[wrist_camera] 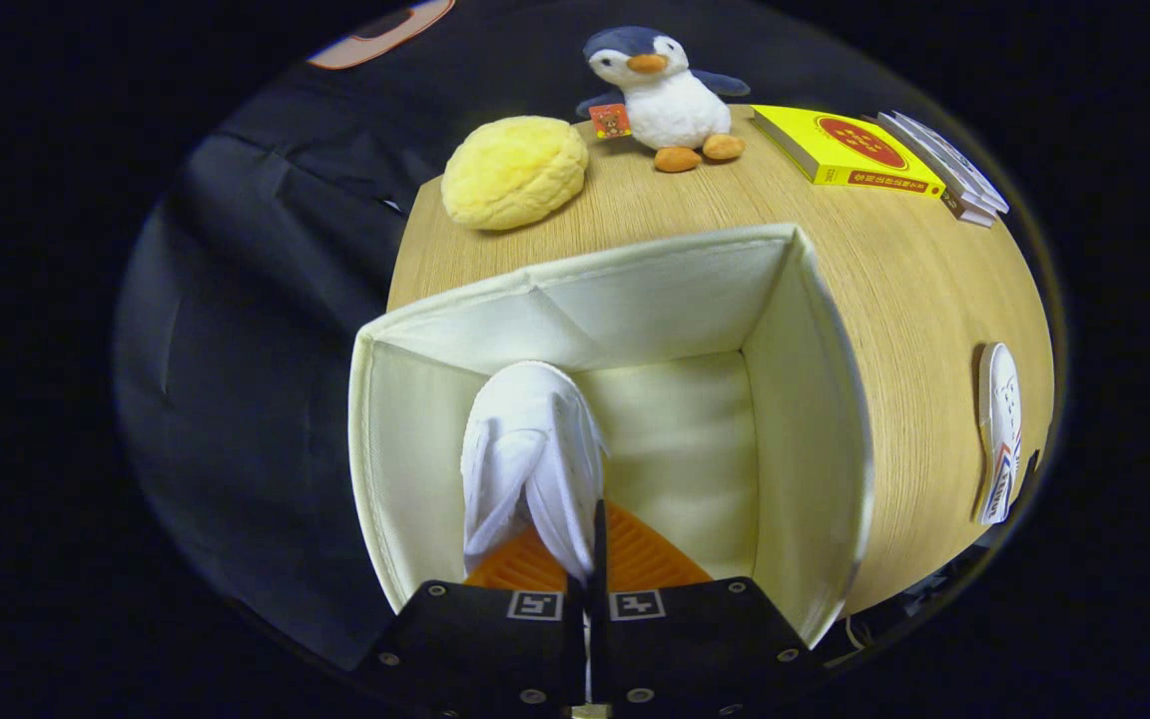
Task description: Open the storage box then place both shoes into the box .Put the left shoe in first, then the right shoe, with the right side of both shoes facing outward in a uniform manner.
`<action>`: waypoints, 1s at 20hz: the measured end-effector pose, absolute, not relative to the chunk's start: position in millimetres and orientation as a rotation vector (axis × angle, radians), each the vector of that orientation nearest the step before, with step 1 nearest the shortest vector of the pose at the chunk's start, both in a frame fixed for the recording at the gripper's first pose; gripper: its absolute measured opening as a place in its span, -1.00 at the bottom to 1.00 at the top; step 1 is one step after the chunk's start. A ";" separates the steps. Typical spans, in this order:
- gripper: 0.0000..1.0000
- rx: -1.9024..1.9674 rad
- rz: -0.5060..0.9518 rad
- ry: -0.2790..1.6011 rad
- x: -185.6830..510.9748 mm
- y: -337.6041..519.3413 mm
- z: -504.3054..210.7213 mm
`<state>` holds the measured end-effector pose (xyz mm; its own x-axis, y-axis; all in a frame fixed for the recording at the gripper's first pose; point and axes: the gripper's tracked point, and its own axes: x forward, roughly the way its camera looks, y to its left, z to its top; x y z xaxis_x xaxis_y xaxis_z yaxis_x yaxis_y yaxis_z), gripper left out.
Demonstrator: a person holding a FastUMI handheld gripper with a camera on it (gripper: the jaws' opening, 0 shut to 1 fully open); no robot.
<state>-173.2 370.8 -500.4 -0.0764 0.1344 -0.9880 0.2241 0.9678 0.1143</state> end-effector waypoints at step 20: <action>0.52 0.599 0.251 1.621 -182.9 338.2 -390.7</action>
